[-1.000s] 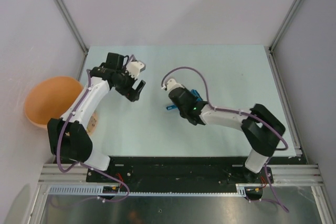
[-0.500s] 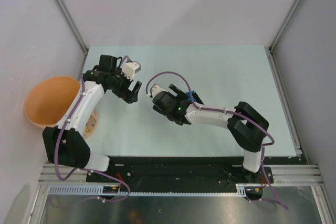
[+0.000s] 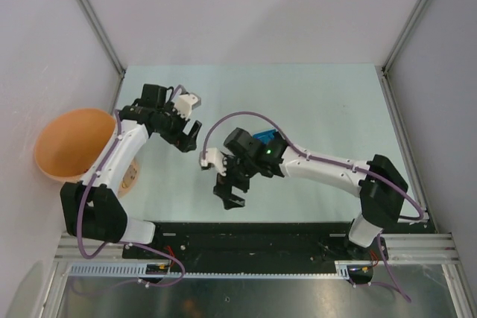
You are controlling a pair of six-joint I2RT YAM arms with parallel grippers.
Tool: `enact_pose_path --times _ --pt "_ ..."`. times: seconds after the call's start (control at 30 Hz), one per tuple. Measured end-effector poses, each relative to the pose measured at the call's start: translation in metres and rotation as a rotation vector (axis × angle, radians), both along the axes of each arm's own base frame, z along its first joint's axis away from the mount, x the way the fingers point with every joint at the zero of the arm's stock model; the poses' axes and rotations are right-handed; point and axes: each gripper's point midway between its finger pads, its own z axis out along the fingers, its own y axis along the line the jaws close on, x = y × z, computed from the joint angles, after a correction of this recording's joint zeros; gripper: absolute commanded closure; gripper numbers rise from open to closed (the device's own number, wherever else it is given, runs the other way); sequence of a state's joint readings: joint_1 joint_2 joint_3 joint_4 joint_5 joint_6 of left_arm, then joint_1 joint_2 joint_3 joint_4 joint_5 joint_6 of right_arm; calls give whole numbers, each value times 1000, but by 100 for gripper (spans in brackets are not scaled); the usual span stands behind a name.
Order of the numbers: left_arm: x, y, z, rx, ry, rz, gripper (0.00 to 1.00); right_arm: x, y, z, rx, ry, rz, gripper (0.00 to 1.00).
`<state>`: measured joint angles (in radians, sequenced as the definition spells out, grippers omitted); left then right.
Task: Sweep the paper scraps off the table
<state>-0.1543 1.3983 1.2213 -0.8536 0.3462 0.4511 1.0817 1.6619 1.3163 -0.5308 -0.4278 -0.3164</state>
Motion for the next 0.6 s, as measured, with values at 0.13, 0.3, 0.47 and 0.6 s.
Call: enact_pose_path --times 0.13,0.3,0.47,0.6 --pt "-12 2 -10 4 8 -7 0 10 -37 -9 -61 163 -43 0" --pt "-31 7 -26 22 4 -32 0 60 -107 -26 -132 273 -334 0" --pt "-51 16 -44 66 -7 -60 0 117 -194 -27 -119 326 -784 0" --pt "-59 33 -57 135 -35 5 0 146 -275 -28 -72 314 -1168 0"
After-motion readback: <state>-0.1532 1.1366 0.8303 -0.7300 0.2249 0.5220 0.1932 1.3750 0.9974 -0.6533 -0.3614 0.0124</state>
